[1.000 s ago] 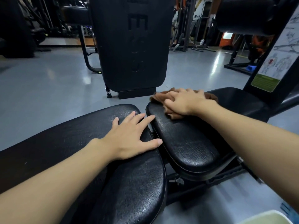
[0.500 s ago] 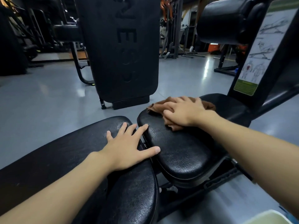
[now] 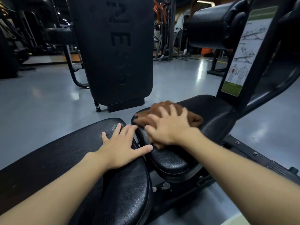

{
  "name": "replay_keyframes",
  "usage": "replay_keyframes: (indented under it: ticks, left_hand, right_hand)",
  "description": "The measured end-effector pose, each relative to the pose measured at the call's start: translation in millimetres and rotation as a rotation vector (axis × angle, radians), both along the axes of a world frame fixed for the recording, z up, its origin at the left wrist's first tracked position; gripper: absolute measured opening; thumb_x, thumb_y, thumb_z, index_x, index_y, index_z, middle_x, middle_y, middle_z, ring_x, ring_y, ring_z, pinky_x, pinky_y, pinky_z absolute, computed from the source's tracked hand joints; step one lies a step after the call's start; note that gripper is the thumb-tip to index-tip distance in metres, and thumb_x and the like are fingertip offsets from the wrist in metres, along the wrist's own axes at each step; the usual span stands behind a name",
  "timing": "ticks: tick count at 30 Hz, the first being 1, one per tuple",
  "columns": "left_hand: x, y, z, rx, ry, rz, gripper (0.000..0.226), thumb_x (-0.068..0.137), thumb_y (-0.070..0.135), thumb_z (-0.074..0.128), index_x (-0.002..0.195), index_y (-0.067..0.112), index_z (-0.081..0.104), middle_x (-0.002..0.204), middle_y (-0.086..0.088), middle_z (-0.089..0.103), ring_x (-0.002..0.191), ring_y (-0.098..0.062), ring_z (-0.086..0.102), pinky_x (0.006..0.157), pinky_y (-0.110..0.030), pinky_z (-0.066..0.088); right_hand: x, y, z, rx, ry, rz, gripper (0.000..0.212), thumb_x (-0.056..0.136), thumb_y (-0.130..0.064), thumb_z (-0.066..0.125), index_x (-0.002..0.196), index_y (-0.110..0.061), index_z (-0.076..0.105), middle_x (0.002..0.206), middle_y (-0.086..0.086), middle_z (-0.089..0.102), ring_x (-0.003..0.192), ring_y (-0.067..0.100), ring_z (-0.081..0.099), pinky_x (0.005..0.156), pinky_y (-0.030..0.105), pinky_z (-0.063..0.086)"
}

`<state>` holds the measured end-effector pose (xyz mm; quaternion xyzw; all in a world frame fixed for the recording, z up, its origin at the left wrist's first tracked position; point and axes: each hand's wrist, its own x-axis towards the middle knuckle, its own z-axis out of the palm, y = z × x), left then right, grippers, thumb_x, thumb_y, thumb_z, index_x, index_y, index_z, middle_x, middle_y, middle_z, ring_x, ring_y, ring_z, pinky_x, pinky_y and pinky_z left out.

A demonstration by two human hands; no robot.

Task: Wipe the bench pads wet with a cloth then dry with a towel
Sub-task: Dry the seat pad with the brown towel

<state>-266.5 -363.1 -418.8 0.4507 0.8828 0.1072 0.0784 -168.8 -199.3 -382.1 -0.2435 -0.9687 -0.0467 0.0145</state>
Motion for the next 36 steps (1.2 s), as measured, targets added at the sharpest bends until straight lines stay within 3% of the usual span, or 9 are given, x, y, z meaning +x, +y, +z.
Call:
replay_keyframes:
  ticks: [4,7,11,17,22,24,27,31,36]
  left_hand:
    - [4,-2,7,-0.006,-0.011,0.002,0.110,0.063,0.099,0.021,0.153,0.036,0.015,0.165,0.014,0.008,0.154,-0.021,-0.007,0.115,-0.071,0.003]
    - [16,-4,9,-0.010,-0.006,-0.008,0.099,0.075,0.090,0.029,0.156,0.040,0.004,0.167,0.011,-0.005,0.154,-0.022,-0.008,0.116,-0.070,0.003]
    - [25,-4,-2,0.018,0.015,-0.031,0.096,0.069,0.094,0.022,0.153,0.052,0.001,0.166,0.016,-0.004,0.153,-0.020,-0.013,0.115,-0.071,-0.005]
    - [24,-6,-1,0.080,-0.021,-0.035,0.095,0.072,0.093,0.029,0.152,0.046,0.010,0.167,0.015,0.001,0.154,-0.020,-0.011,0.114,-0.071,-0.005]
    - [26,-7,4,0.148,-0.087,0.004,0.084,0.081,0.081,0.044,0.147,0.033,0.026,0.166,0.013,0.011,0.154,-0.016,-0.008,0.117,-0.065,-0.008]
    - [29,-5,7,0.174,-0.124,-0.006,0.082,0.082,0.073,0.048,0.149,0.032,0.026,0.166,0.012,0.010,0.153,-0.012,-0.008,0.118,-0.062,-0.009]
    - [39,1,10,0.169,-0.112,-0.075,0.084,0.090,0.068,0.048,0.156,0.028,0.016,0.167,0.012,0.005,0.153,-0.008,0.003,0.120,-0.058,-0.009]
    - [42,4,11,0.110,-0.095,-0.093,0.097,0.082,0.080,0.043,0.157,0.029,0.011,0.167,0.015,0.001,0.152,-0.009,0.012,0.119,-0.061,-0.006]
    - [40,2,15,0.109,-0.144,-0.083,0.099,0.079,0.082,0.047,0.157,0.030,0.013,0.166,0.017,0.004,0.147,-0.011,0.030,0.119,-0.063,-0.005]
  right_hand:
    - [26,2,-2,-0.002,0.085,0.094,0.055,0.096,-0.063,0.021,0.149,-0.052,0.025,0.167,-0.003,0.011,0.153,0.029,0.002,0.115,0.067,-0.001]
    - [36,57,12,0.001,0.110,-0.045,0.055,0.093,-0.061,0.018,0.146,-0.053,0.031,0.165,-0.005,0.019,0.152,0.027,0.009,0.114,0.068,0.006]
    - [32,87,16,0.011,0.105,-0.249,0.061,0.090,-0.064,0.017,0.147,-0.050,0.031,0.163,-0.001,0.022,0.151,0.033,0.010,0.113,0.068,0.007]
    - [51,16,-2,0.001,0.146,-0.223,0.058,0.093,-0.063,0.021,0.149,-0.049,0.026,0.167,0.003,0.010,0.152,0.038,0.000,0.113,0.070,-0.004]
    - [94,-49,-26,0.029,0.269,-0.079,0.065,0.086,-0.065,0.018,0.144,-0.050,0.041,0.164,0.006,0.025,0.152,0.039,0.010,0.114,0.070,0.003]
    - [98,-40,-23,-0.012,0.256,-0.068,0.064,0.087,-0.065,0.015,0.146,-0.051,0.036,0.166,0.002,0.020,0.153,0.034,0.005,0.116,0.065,0.001]
    - [85,3,-11,-0.030,0.260,-0.120,0.054,0.095,-0.061,0.023,0.148,-0.050,0.030,0.167,-0.003,0.014,0.153,0.026,0.001,0.118,0.060,-0.003]
    - [62,63,7,-0.055,0.253,-0.284,0.056,0.094,-0.059,0.022,0.147,-0.049,0.034,0.166,-0.001,0.017,0.153,0.027,0.005,0.117,0.061,-0.001]
    - [63,42,1,-0.069,0.247,-0.339,0.057,0.093,-0.058,0.024,0.149,-0.047,0.030,0.167,0.002,0.012,0.153,0.032,-0.002,0.116,0.065,-0.007]
